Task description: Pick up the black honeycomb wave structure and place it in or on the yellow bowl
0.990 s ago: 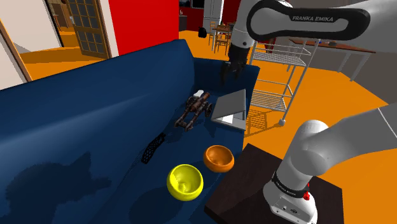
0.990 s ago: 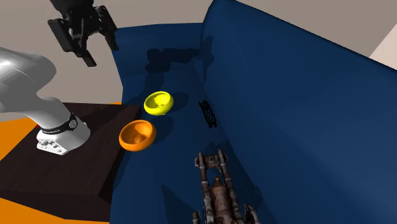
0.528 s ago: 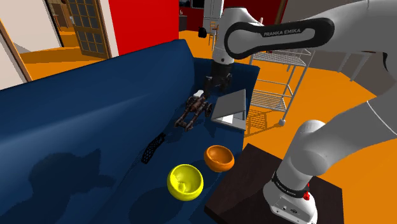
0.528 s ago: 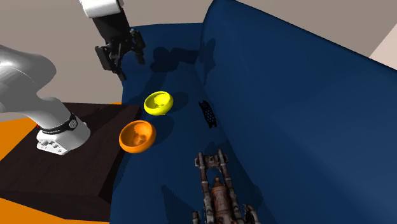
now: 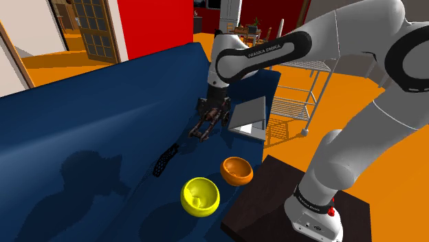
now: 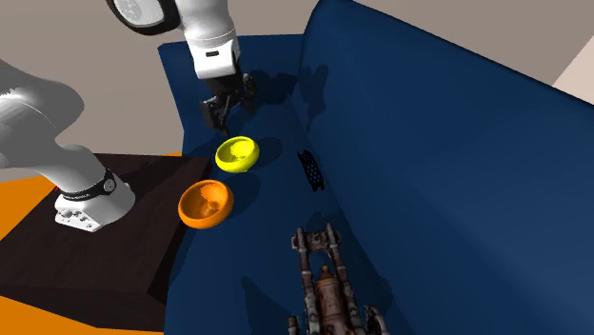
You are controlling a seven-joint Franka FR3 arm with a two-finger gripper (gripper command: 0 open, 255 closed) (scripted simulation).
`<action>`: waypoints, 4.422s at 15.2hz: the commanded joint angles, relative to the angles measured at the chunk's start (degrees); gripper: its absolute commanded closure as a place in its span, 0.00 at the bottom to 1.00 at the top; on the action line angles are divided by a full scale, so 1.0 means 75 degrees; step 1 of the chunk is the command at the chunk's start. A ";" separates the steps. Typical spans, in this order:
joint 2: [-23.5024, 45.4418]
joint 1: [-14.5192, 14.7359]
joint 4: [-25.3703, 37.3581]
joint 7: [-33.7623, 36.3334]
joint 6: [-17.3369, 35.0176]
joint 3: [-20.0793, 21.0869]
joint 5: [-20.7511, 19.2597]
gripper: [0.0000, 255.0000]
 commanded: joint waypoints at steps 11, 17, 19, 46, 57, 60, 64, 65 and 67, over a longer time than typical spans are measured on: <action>0.3356 0.0187 0.1531 0.1982 0.1628 0.0333 0.0919 0.00; 0.5116 0.0317 0.2796 0.2783 0.2107 0.0371 0.1370 0.00; 0.5710 0.0357 0.3293 0.3033 0.2209 0.0376 0.1520 0.00; 0.7119 0.0533 0.4158 0.3353 0.2796 0.0430 0.1755 1.00; 0.6397 0.0536 0.4127 0.3599 0.2129 0.0383 0.1664 1.00; 0.6200 0.0535 0.4151 0.3674 0.1916 0.0371 0.1634 1.00; 0.5951 0.0533 0.4206 0.3775 0.1623 0.0355 0.1594 1.00; 0.5892 0.0532 0.4224 0.3800 0.1548 0.0352 0.1584 1.00; 0.5777 0.0531 0.4265 0.3850 0.1397 0.0345 0.1564 1.00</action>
